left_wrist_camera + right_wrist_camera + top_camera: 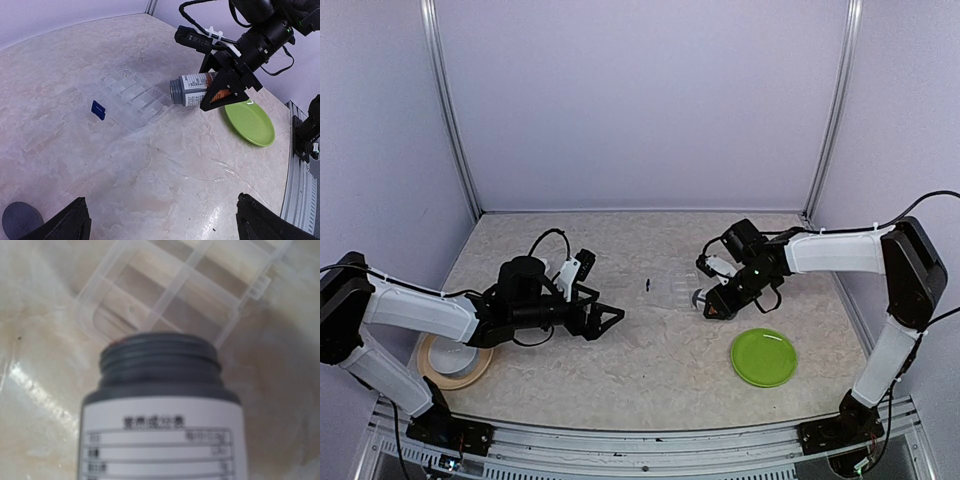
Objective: Sort the pills into containers
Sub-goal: Pour the pill into the compartment of the pill container.
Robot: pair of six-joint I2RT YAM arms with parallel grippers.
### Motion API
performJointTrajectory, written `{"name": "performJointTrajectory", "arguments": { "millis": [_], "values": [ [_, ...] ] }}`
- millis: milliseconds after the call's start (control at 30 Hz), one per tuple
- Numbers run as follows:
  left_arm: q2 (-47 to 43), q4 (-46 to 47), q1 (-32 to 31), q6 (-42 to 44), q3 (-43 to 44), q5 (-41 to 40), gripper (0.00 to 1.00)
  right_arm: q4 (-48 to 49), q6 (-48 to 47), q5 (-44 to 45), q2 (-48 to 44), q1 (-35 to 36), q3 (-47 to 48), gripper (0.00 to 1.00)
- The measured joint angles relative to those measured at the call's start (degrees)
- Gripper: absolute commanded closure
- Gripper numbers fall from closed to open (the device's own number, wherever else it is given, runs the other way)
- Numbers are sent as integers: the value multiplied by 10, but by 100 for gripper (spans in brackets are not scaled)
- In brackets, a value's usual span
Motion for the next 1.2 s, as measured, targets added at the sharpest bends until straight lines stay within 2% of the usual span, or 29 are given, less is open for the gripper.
{"name": "performJointTrajectory", "arguments": {
  "millis": [1200],
  "values": [
    [2, 0, -2, 0, 0, 0, 1, -34, -4, -6, 11, -5, 28, 97]
  ]
}}
